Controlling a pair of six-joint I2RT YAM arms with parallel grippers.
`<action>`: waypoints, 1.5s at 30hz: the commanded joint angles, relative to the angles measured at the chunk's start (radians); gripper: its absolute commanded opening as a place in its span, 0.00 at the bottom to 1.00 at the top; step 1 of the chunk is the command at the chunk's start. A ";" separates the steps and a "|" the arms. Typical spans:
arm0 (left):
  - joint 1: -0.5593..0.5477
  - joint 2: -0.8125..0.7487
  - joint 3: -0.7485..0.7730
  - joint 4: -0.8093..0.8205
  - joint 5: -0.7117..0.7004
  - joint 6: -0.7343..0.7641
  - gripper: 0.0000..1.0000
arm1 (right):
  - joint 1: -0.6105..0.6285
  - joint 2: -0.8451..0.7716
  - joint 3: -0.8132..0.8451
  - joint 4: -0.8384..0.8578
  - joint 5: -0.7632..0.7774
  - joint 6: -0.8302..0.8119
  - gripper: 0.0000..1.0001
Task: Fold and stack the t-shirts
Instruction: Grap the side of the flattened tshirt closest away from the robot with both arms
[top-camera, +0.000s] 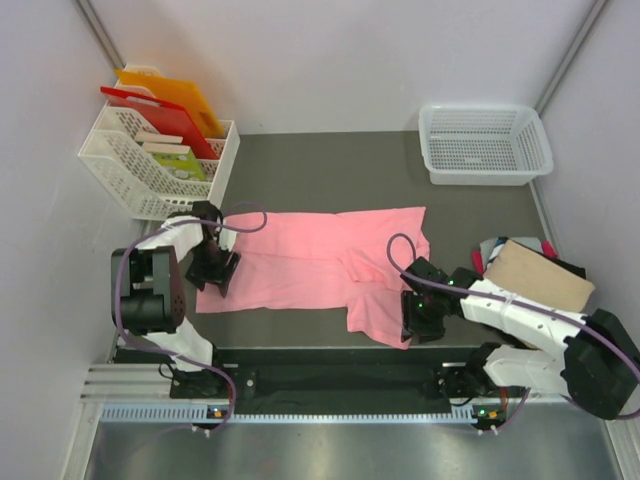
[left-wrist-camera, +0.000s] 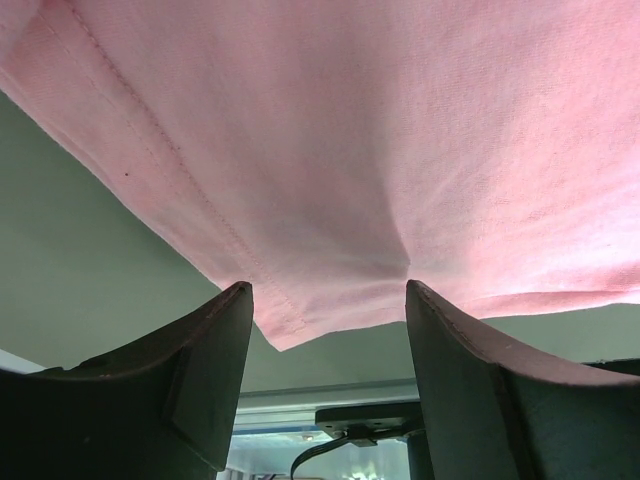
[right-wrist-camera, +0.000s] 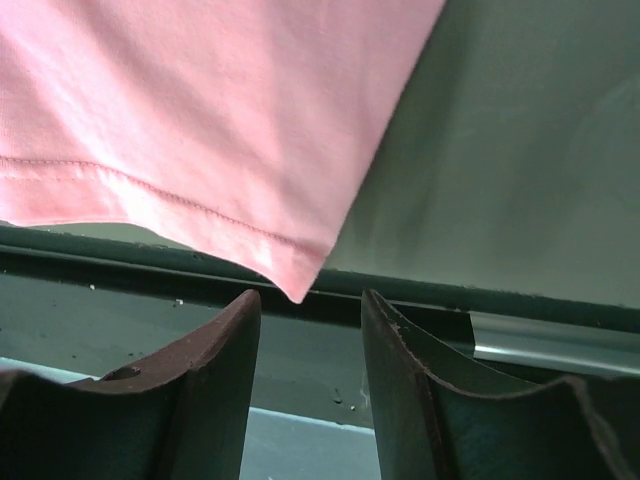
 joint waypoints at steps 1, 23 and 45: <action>-0.001 -0.038 -0.010 0.004 0.013 -0.003 0.67 | 0.022 -0.045 -0.006 -0.049 0.031 0.040 0.45; -0.001 -0.055 -0.143 0.078 -0.070 0.067 0.66 | 0.072 0.112 -0.017 0.129 -0.003 0.110 0.45; -0.001 0.014 -0.114 0.104 -0.062 0.078 0.56 | 0.072 0.207 0.048 0.157 0.031 0.089 0.31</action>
